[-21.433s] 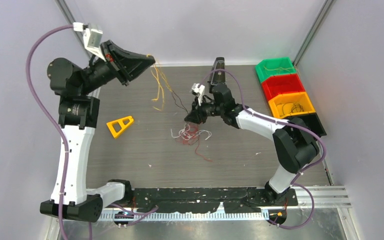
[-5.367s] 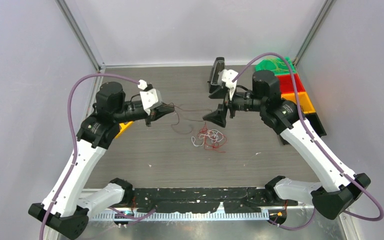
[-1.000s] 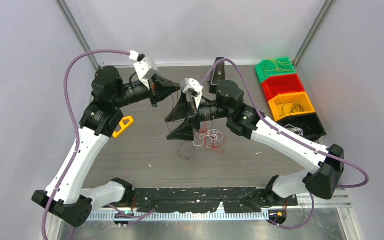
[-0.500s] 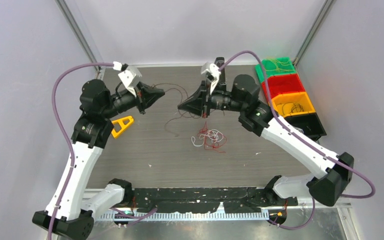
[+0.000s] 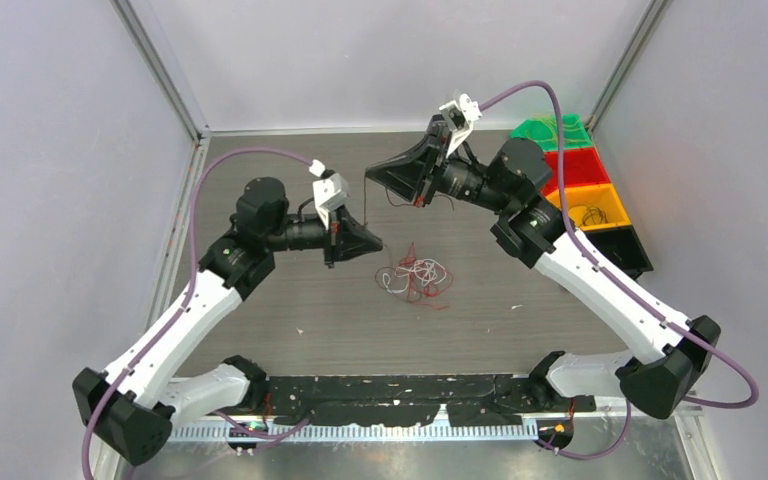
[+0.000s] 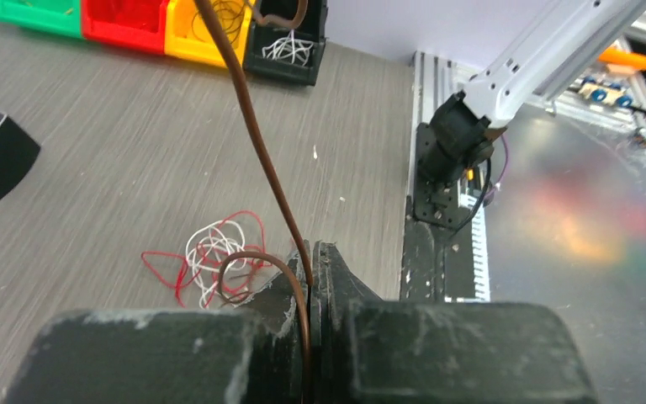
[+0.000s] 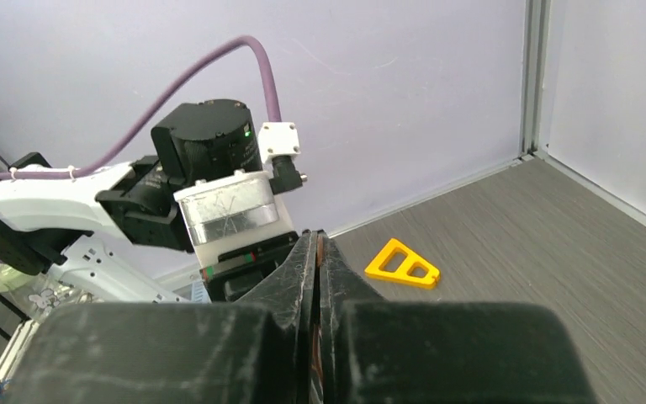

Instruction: Untangle the cables

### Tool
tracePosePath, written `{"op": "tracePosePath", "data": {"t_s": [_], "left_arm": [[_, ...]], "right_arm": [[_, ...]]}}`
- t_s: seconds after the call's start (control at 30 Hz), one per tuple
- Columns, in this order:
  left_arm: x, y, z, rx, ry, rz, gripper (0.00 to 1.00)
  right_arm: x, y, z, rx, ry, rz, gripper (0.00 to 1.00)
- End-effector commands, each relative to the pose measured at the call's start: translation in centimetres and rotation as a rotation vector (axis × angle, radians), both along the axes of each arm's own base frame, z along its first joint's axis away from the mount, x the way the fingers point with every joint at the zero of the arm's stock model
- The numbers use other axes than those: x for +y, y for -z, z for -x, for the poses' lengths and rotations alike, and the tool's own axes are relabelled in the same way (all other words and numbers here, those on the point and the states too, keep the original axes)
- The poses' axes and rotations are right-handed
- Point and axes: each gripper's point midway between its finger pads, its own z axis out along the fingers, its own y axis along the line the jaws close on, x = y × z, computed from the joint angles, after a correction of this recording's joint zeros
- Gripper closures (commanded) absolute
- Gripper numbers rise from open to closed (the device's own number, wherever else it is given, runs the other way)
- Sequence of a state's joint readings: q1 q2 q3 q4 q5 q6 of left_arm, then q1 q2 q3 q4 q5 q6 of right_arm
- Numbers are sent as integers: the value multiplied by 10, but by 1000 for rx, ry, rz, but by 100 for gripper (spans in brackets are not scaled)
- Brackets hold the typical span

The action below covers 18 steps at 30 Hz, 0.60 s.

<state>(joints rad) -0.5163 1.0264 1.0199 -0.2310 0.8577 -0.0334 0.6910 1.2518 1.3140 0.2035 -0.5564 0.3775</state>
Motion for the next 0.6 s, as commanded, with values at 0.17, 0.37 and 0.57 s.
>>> {"op": "tracePosePath", "data": {"t_s": [0.17,0.37,0.57], "left_arm": [[-1,-57,-4,-63,-36,153,100],[2,-88,5,-108,-5,190,100],[-7,-110,1,-83,20,229,100]], "right_arm": [[-64,18,-7,-132,114,166,94],[-89,138,33,-112,-21,461,70],[-73,153,21,-134,-83,525,23]]}}
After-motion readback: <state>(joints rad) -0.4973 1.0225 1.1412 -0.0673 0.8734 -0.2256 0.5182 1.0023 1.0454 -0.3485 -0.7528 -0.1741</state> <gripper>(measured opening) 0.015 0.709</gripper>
